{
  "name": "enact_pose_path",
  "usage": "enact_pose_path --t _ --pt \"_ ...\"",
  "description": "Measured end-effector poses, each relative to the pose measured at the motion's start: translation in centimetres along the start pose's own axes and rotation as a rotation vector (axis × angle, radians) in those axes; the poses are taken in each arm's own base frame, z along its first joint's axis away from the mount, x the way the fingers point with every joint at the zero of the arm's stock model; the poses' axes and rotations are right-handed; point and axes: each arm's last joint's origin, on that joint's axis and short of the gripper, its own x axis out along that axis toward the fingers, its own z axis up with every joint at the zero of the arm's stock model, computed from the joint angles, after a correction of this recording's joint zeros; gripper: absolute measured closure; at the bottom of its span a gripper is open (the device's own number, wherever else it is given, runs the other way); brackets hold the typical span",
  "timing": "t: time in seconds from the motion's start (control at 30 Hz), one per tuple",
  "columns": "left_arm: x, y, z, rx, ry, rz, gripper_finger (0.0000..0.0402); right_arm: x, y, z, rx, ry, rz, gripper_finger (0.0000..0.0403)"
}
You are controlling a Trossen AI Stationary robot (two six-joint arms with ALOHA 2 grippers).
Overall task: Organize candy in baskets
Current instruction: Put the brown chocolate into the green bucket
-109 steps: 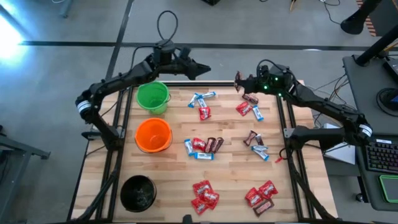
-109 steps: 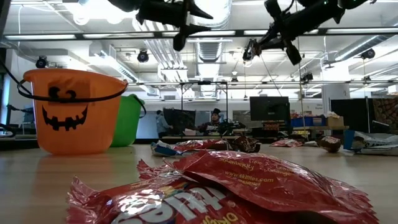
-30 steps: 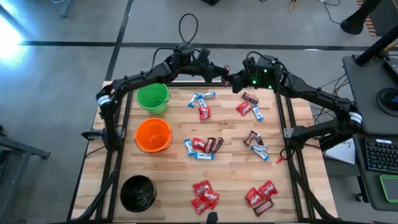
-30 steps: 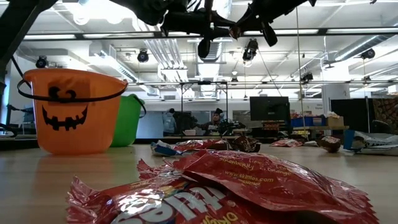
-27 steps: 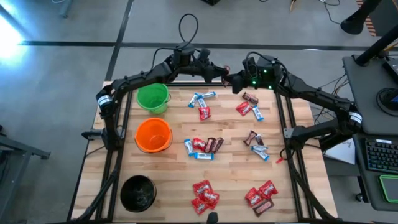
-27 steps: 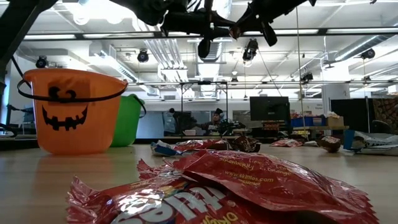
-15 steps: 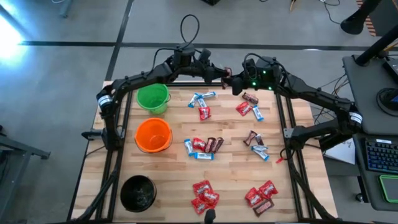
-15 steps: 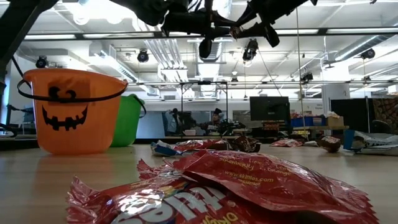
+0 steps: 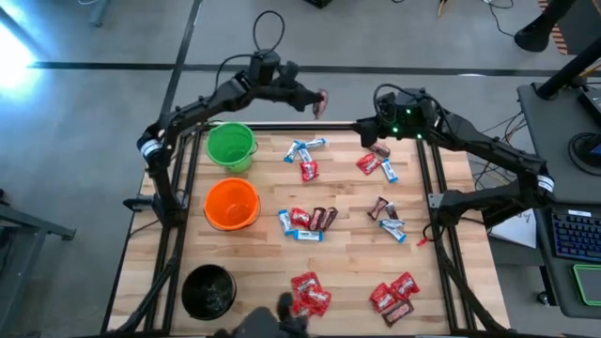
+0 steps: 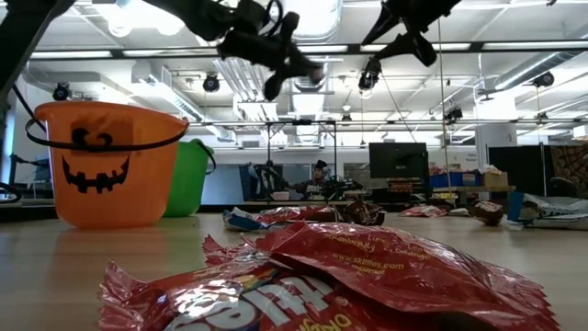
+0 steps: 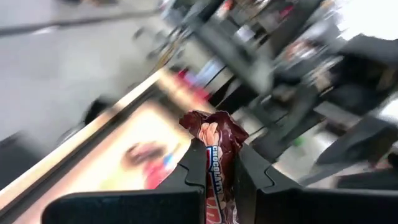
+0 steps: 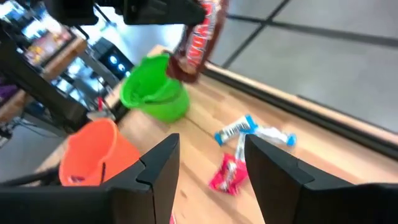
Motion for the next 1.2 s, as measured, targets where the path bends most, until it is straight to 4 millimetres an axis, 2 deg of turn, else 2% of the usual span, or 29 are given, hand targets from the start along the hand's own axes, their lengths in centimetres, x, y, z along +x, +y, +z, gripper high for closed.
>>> enact_pose_path --t 0.13,0.33,0.53,0.7,0.97,1.07,1.2 --pt "-3.0 0.7 -0.8 0.035 0.113 0.255 0.0392 -0.3 -0.3 -0.5 0.005 0.051 -0.032 0.0240" --pt "-8.4 -1.3 -1.8 0.122 0.222 0.619 0.0392 -0.3 -0.7 -0.9 0.002 0.066 -0.103 0.0239" --pt "-12.2 -2.4 -3.2 0.127 0.346 0.879 0.0391 -0.2 -0.8 -1.1 -0.005 0.073 -0.118 0.0238" --pt "-12.8 -1.9 -5.0 0.089 0.460 0.951 0.0391 0.0 -1.1 -1.4 -0.015 0.080 -0.135 0.0241" --pt "-12.0 0.3 -8.7 0.028 0.588 0.988 0.0388 0.4 -1.4 -2.0 -0.001 0.099 -0.146 0.0239" --pt "-12.0 0.5 -9.1 0.011 0.573 0.984 0.0370 0.4 -1.4 -2.0 -0.001 0.102 -0.148 0.0238" --pt "-12.4 0.1 -9.1 -0.003 0.559 0.968 0.0326 0.4 -1.4 -2.0 -0.001 0.102 -0.148 0.0237"
